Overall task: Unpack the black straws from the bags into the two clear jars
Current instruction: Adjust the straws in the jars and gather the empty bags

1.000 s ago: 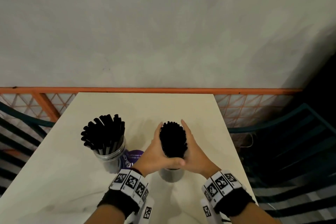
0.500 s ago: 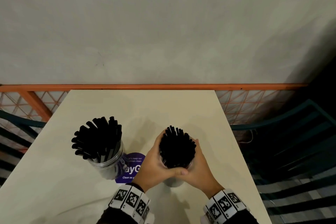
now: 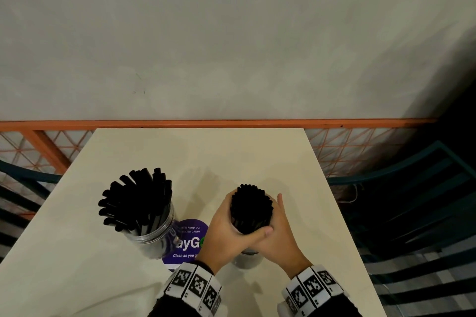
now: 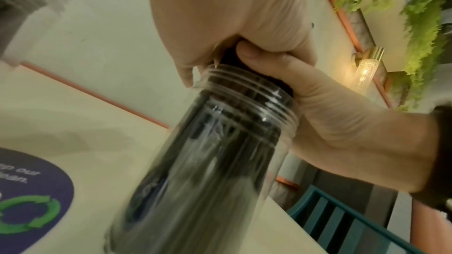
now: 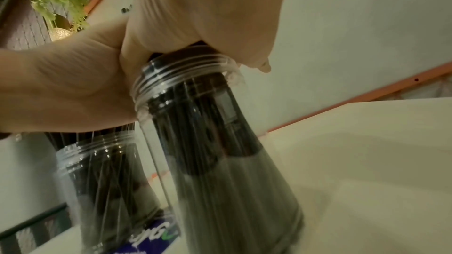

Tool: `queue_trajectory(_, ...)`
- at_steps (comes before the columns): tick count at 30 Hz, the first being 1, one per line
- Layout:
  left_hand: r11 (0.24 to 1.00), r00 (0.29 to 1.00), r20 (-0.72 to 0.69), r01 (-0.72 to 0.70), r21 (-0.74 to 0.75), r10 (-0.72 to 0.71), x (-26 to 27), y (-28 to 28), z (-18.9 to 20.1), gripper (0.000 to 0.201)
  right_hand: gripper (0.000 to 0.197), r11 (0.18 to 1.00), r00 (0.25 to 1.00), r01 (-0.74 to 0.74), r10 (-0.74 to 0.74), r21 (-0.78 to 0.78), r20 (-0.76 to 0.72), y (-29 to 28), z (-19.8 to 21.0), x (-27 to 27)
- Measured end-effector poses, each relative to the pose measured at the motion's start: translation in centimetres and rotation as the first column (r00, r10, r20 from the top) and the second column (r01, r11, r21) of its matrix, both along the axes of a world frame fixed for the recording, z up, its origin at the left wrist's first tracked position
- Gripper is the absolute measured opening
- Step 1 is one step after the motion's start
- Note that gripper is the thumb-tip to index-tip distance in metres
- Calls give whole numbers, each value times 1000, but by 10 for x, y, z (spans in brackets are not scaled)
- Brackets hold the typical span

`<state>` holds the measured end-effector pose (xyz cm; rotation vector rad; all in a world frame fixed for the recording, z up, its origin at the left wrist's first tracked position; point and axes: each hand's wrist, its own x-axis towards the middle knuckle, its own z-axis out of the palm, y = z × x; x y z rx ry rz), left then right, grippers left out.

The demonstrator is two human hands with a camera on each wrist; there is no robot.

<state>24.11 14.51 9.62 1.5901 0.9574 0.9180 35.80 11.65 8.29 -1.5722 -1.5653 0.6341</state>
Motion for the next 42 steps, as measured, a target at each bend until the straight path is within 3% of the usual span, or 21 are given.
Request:
queue_trajectory(7, 998, 999, 27, 31, -53, -30, 0, 0, -2, 63, 63, 1000, 1000, -1, 1, 0, -17, 0, -5, 1)
queue_trajectory(9, 994, 997, 34, 69, -85, -66, -3, 0, -2, 72, 73, 1000, 999, 15, -16, -13, -31, -2, -4, 5)
queue_trajectory(12, 982, 987, 31, 163, -96, -161, -13, -2, 0, 92, 110, 999, 995, 21, -25, -40, -100, -12, -14, 14)
queue_trajectory(15, 977, 981, -82, 161, -137, -173, -39, -9, -3, 118, 134, 983, 965, 84, -121, -162, -232, -39, -26, 20)
queue_trajectory(17, 980, 972, -206, 73, -184, -111, -65, -16, -8, 132, 136, 944, 930, 169, -248, -282, -272, -61, -36, 15)
queue_trajectory(19, 979, 972, -232, -25, -203, -24, -91, -20, -11, 117, 129, 889, 885, 268, -379, -372, -269, -77, -53, 7)
queue_trajectory(21, 972, 969, -229, -133, -192, 87, -114, -23, -8, 87, 89, 868, 879, 301, -413, -394, -239, -86, -66, -7)
queue_trajectory(23, 960, 947, -270, -225, -165, 176, -135, -24, -1, 64, 52, 897, 929, 187, -294, -401, -224, -87, -65, -29)
queue_trajectory(25, 941, 914, -323, -306, -146, 246, -156, -22, 3, 49, 49, 932, 975, 26, -103, -361, -195, -79, -59, -51)
queue_trajectory(27, 908, 877, -375, -383, -170, 300, -175, -17, 2, 48, 43, 952, 989, -62, 18, -301, -148, -64, -43, -75)
queue_trajectory(29, 886, 871, -385, -409, -221, 306, -188, -10, 2, 69, 36, 969, 991, -95, 69, -228, -116, -43, -24, -97)
queue_trajectory(32, 911, 909, -308, -354, -210, 282, -200, 8, 5, 129, 68, 974, 985, -128, 103, -187, -137, -10, 1, -117)
queue_trajectory(33, 930, 926, -274, -316, -190, 259, -201, 16, 7, 141, 86, 972, 984, -136, 109, -193, -143, 1, 7, -121)
queue_trajectory(35, 963, 958, -217, -222, -154, 186, -200, 32, 13, 145, 114, 968, 982, -161, 139, -193, -125, 21, 18, -128)
queue_trajectory(37, 989, 982, -164, -108, -103, 90, -197, 45, 18, 139, 130, 964, 978, -190, 170, -188, -119, 39, 21, -135)
queue_trajectory(39, 998, 990, -139, -23, -51, 15, -192, 56, 22, 140, 136, 965, 972, -212, 191, -157, -135, 53, 20, -142)
queue_trajectory(42, 998, 993, -111, 35, -55, -41, -183, 62, 25, 135, 128, 959, 952, -266, 246, -98, -182, 64, 15, -153)
